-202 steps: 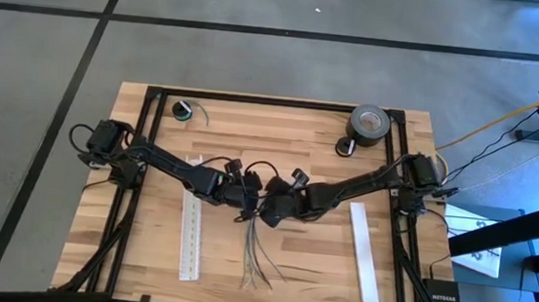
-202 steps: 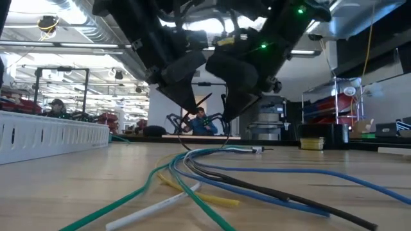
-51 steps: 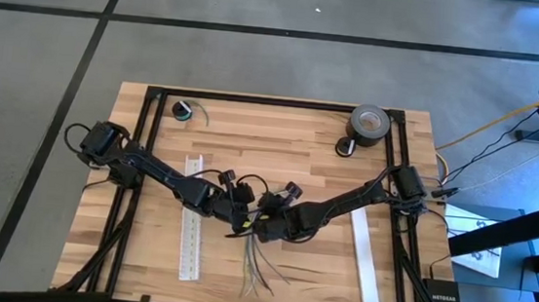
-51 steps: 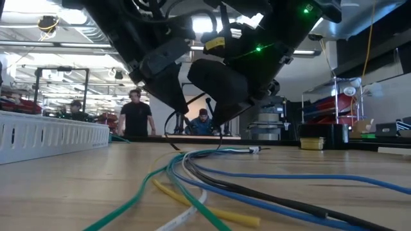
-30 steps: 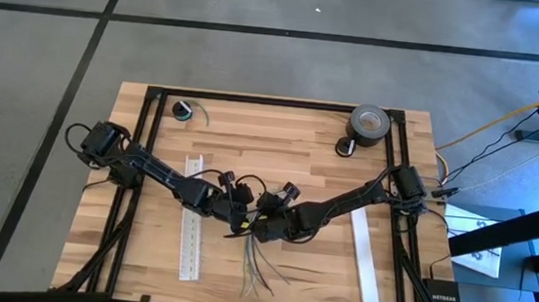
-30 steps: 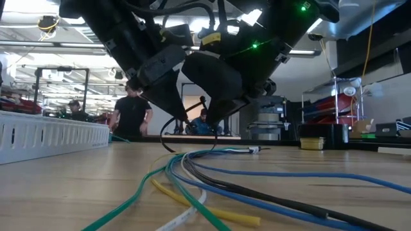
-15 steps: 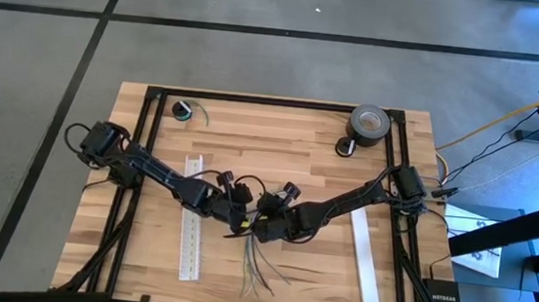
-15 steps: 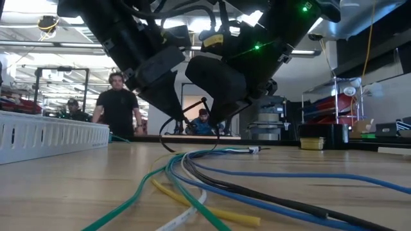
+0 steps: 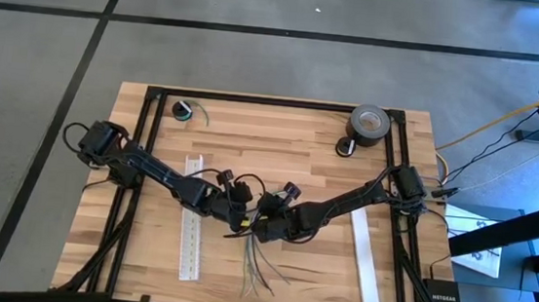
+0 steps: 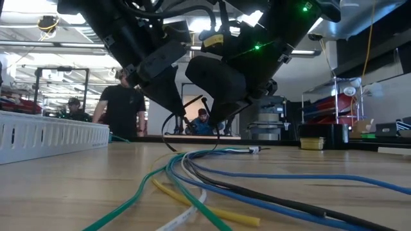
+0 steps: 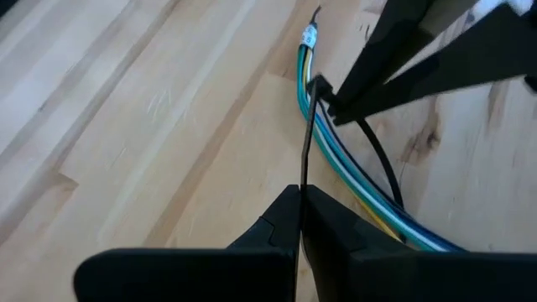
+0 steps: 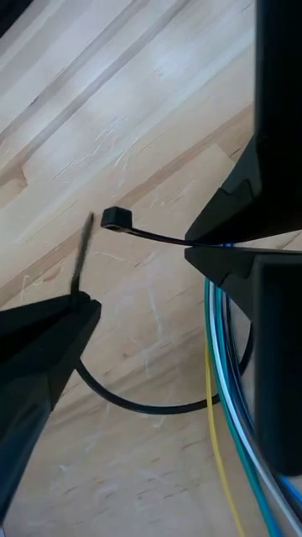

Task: Ziptie cables
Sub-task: Wrap the colored cables with the black zip tie

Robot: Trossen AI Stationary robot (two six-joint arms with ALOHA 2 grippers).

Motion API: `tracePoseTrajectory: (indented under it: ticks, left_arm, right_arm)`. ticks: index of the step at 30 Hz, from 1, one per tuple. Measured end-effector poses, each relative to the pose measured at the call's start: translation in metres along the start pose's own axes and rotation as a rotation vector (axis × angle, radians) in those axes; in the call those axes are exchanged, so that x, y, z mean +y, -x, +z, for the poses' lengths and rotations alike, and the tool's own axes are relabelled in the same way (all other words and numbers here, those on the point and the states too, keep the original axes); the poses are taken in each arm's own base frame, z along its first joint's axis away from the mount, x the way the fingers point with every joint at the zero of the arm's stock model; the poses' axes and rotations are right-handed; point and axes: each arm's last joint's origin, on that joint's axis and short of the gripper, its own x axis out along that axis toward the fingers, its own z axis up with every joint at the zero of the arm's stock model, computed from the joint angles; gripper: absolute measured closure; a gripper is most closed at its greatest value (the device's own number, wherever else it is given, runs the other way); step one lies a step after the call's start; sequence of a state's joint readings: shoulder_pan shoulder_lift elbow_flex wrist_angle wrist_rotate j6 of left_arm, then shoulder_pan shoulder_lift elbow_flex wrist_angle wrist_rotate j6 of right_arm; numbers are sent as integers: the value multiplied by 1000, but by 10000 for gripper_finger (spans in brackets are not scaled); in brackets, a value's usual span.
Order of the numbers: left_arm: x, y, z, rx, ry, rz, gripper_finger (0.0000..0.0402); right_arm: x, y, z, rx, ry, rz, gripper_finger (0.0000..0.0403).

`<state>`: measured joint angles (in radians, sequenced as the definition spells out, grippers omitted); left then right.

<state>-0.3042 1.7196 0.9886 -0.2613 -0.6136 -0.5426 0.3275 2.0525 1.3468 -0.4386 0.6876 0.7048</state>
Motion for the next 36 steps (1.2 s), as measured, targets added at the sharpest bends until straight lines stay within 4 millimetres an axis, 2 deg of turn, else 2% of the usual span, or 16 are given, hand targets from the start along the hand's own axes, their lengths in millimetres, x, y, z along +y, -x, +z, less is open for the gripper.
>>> tracePoseTrajectory:
  ticks: [26,36]
  left_arm:
    - [0,-2,-1,6,-15,2,402]
    - [4,-7,-7,11,9,8,402]
  right_arm:
    - [0,0,0,-1,-1,1,403]
    - [0,0,0,-2,1,1,403]
